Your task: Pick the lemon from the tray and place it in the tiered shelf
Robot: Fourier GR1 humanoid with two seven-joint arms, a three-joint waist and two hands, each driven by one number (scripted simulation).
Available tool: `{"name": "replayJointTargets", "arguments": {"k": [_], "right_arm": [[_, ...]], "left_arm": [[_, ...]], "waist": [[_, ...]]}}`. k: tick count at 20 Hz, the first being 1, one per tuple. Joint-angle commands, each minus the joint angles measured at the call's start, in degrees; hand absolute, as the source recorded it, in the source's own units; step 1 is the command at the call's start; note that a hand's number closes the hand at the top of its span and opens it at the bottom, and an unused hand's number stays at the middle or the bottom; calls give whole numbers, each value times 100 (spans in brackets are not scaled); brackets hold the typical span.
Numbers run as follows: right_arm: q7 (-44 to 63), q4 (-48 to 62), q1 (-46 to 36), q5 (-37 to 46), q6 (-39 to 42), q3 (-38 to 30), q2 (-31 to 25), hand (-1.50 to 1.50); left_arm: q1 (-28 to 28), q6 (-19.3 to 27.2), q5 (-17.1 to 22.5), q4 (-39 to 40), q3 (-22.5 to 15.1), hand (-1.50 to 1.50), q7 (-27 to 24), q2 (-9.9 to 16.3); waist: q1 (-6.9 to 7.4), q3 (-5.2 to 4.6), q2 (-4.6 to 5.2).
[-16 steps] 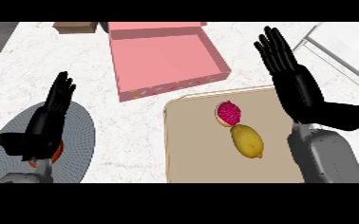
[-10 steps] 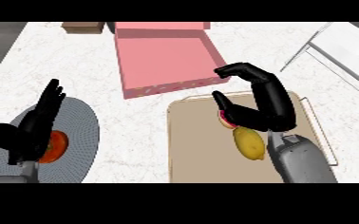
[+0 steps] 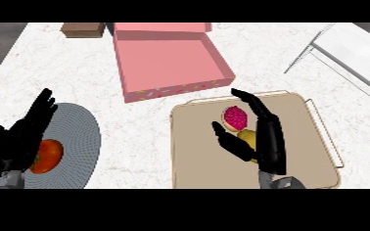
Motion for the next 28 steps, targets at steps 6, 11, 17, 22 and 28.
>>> {"name": "replayJointTargets", "arguments": {"k": [6,11,17,22,28], "right_arm": [[2532,-956,873,3256,568,719,-142,-150],[3940,-1506,707,4125,2559,859,-121,-150],[4854,-1746,604,4106,5174,1399,-135,-150],[5491,-1898,111,4148,6727,1483,396,-150],[5011,-1553,-255,4062,7212,678,384,-150]], "left_arm": [[129,-45,-60,317,18,0,-83,-113],[71,-23,-107,149,-34,0,51,-114],[55,-166,-44,86,-31,0,52,-122],[34,-340,-86,448,144,0,-289,-68],[-154,-342,-80,190,174,0,79,-93]], "waist": [[-113,-52,-19],[-10,-45,2],[101,-36,33],[133,-24,57],[149,-6,53]]}}
